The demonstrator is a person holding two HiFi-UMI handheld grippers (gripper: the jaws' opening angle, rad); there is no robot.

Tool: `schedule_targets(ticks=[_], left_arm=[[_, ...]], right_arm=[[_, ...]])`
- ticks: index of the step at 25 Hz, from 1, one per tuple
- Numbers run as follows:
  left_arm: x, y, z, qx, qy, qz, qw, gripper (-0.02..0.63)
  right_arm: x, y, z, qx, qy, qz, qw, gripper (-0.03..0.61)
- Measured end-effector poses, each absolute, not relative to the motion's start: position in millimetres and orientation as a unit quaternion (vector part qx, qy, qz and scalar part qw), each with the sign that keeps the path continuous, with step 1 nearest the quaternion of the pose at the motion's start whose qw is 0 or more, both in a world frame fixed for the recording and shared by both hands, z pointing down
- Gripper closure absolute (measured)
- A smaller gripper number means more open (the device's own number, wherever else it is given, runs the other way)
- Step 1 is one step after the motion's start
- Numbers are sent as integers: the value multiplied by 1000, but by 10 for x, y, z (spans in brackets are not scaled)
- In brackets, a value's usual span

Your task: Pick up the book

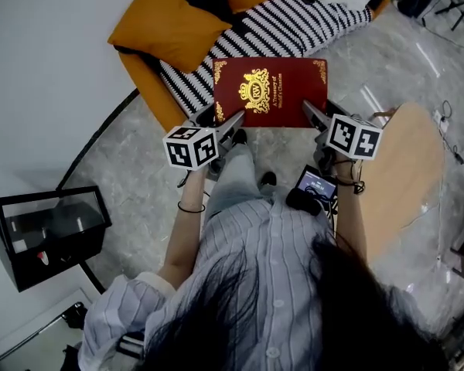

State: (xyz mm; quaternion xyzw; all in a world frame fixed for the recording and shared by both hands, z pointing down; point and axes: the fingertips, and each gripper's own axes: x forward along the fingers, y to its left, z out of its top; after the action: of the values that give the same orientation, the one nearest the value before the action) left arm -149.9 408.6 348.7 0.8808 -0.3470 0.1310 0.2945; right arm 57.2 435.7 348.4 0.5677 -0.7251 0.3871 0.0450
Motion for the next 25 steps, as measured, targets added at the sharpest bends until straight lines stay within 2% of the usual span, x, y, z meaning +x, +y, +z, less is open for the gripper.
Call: schedule_targets(ticks=[9, 25], left_arm=[[-1543, 4446, 3464, 878, -356, 142, 287, 290], [-1452, 4463, 3377, 885, -344, 147, 276, 290]], right_arm=[[522, 4691, 3499, 560, -731, 387, 37, 281], [606, 4772, 3439, 571, -726, 383, 18, 281]])
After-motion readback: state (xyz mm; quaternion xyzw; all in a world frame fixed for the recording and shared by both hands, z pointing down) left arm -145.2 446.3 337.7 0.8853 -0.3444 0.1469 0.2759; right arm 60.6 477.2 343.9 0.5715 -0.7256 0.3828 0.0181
